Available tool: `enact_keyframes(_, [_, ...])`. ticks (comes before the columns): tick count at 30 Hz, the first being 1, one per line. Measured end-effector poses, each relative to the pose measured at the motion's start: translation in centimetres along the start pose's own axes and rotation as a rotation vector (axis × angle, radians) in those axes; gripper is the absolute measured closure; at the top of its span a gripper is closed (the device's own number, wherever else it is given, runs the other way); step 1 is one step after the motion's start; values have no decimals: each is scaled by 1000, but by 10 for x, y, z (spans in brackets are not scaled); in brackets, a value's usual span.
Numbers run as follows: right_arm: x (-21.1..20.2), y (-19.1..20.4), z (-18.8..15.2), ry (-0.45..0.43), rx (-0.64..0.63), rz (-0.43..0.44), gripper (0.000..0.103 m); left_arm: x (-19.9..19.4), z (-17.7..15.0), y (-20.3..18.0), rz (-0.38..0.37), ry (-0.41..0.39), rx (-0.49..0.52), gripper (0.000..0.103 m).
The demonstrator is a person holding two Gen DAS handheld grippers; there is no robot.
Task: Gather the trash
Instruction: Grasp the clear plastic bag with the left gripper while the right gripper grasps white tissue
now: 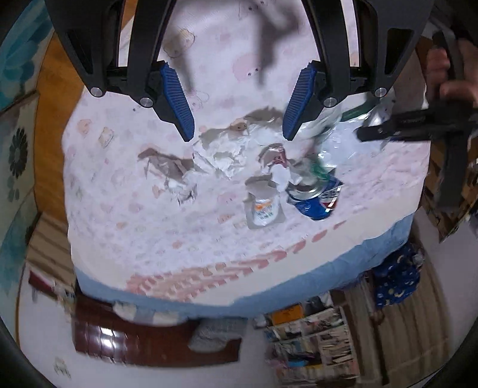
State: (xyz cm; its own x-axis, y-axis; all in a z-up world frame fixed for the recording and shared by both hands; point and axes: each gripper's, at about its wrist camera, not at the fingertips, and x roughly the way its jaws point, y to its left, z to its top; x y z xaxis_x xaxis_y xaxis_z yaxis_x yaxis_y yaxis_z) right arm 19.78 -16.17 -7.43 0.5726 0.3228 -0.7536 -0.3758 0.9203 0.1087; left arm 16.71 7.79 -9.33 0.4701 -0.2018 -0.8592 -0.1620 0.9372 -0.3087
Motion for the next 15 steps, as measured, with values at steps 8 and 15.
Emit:
enact_keyframes(8, [54,-30,23,70,168,21,41,-27,0,-3,3,-63,12,95])
enact_keyframes(15, [102,-26,31,133,165,-6,41,-50,3,9,-2,-113,-2,97])
